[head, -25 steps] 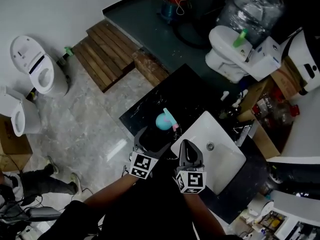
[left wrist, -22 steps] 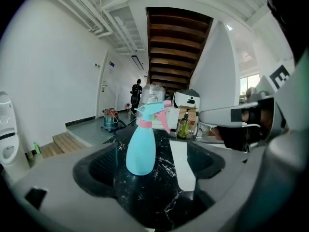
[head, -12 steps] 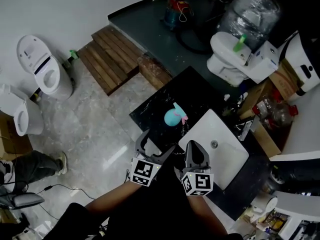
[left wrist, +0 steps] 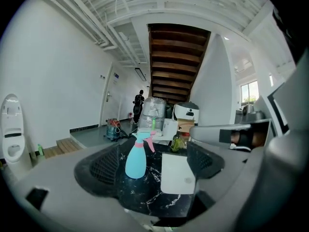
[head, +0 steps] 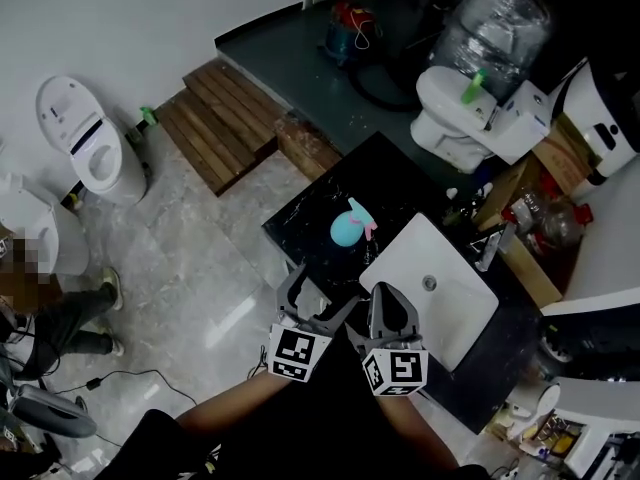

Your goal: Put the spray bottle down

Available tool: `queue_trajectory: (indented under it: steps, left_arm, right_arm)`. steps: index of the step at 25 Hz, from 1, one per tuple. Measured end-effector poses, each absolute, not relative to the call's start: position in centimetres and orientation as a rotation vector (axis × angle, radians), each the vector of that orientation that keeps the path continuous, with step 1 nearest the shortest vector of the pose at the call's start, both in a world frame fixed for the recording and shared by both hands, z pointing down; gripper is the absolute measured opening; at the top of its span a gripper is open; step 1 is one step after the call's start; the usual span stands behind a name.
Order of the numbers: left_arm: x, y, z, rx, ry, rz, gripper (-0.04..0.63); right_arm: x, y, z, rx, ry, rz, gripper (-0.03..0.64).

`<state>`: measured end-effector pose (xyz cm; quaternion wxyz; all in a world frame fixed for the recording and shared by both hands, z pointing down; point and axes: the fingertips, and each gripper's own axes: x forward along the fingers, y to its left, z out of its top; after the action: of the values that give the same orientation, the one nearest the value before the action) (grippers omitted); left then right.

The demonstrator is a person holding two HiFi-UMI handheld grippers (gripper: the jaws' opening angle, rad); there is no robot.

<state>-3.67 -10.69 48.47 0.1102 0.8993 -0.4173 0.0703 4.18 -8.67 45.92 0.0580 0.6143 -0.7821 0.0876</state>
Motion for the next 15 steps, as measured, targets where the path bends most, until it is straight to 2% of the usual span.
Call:
queue_trajectory:
  steps: [4,6,8,10,15]
  left_arm:
    - [-3.1,-9.9,47.3,2.692,-1.210,0.200,0.448]
    - [-3.0,-9.5,46.7,2.707,-1.216,0.200,0.421]
    - [-3.3,-9.1,46.1,2.716,-1.246,0.198,0.335]
    - [-3.7,-8.9,45.5,2.719,-1.290,0.185,0.196]
    - [-4.2,-8.4,44.2,2.730,-1.340,0.129,0.065]
  right_arm:
    - [4.3,-7.5,46.1,1.862,-2.368,0.252,0.009]
    - [4.1,-7.1,45.8,1.855,-2.378,0.233,0.009]
    - [3.9,-6.8,45.3,1.853,-2.389,0.219,0.009]
    - [3.8,-6.6,44.9,1.860,-2.408,0.234,0.009]
    - [3.1,-6.6,43.8,1.857,-2.458,0.249,0.009]
